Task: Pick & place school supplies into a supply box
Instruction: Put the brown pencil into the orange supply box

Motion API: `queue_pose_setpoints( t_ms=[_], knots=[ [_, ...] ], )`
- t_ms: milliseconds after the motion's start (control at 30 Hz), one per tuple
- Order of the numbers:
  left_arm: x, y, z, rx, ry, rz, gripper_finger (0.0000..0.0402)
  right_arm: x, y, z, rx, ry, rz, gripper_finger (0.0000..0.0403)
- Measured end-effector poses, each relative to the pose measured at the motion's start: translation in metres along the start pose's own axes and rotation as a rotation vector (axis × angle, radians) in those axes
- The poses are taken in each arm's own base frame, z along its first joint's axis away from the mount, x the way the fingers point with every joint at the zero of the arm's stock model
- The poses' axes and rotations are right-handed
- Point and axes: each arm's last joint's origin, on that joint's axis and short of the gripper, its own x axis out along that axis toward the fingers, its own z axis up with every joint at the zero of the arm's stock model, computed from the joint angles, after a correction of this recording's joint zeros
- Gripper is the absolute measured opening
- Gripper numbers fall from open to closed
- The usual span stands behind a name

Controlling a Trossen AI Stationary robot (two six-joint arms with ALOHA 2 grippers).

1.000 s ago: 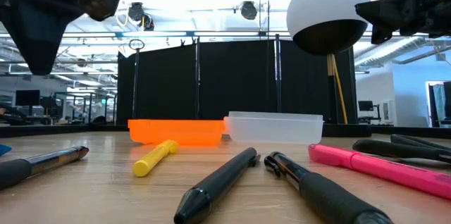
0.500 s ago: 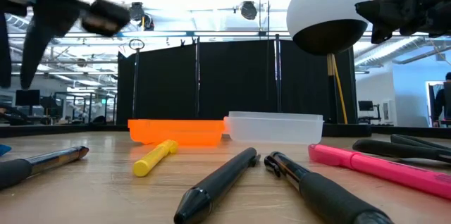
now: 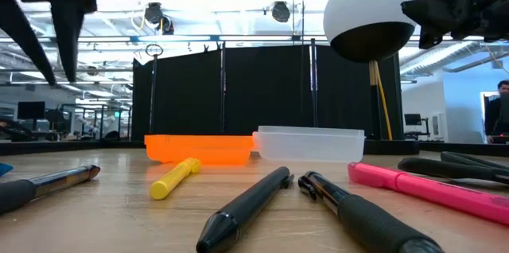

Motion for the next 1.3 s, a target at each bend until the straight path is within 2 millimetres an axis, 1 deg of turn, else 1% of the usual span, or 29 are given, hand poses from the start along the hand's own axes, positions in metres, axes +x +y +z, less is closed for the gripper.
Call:
queue_pose_setpoints(
  t_ms=[67,133,200,267,400,567,667,800,900,1000,1133,1300],
  knots=[
    [-0.003,-0.01,0.002,0.053,0.012,-0.009,0.0049,0.0,0.0,-0.002,-0.003,0.017,0.001,0.0],
    [-0.005,-0.018,-0.001,0.093,0.061,-0.044,0.0049,0.0,0.0,-0.002,-0.004,0.023,0.002,0.0],
    [-0.006,-0.024,-0.004,0.117,0.105,-0.074,0.0049,0.0,0.0,-0.002,-0.004,0.022,0.002,0.0],
    [-0.006,-0.025,-0.005,0.139,0.113,-0.09,0.0049,0.0,0.0,-0.002,-0.004,0.024,0.002,0.0],
    [-0.006,-0.025,-0.003,0.195,0.091,-0.073,0.0049,0.0,0.0,-0.003,-0.004,0.029,0.002,0.0],
    [0.001,-0.014,0.003,0.144,0.02,-0.055,0.0049,0.0,0.0,-0.004,0.021,0.04,0.002,0.0],
    [0.003,-0.012,0.004,0.14,0.009,-0.052,0.0049,0.0,0.0,-0.006,0.016,0.059,0.003,0.0],
    [0.009,-0.014,0.0,0.153,0.065,-0.081,0.0049,0.0,0.0,-0.005,0.018,0.053,0.003,0.0],
    [0.009,-0.014,-0.005,0.153,0.095,-0.108,0.0049,0.0,0.0,-0.005,0.027,0.049,0.003,0.0],
    [0.016,-0.018,-0.012,0.188,0.135,-0.136,0.005,0.0,0.0,-0.004,0.024,0.039,0.002,0.0],
    [0.023,-0.022,-0.02,0.227,0.148,-0.184,0.0076,0.0,0.0,0.001,0.02,-0.01,0.002,0.0],
    [0.028,-0.018,-0.027,0.238,0.166,-0.198,0.0138,0.0,0.0,0.003,-0.018,-0.033,0.0,0.0]
  ],
)
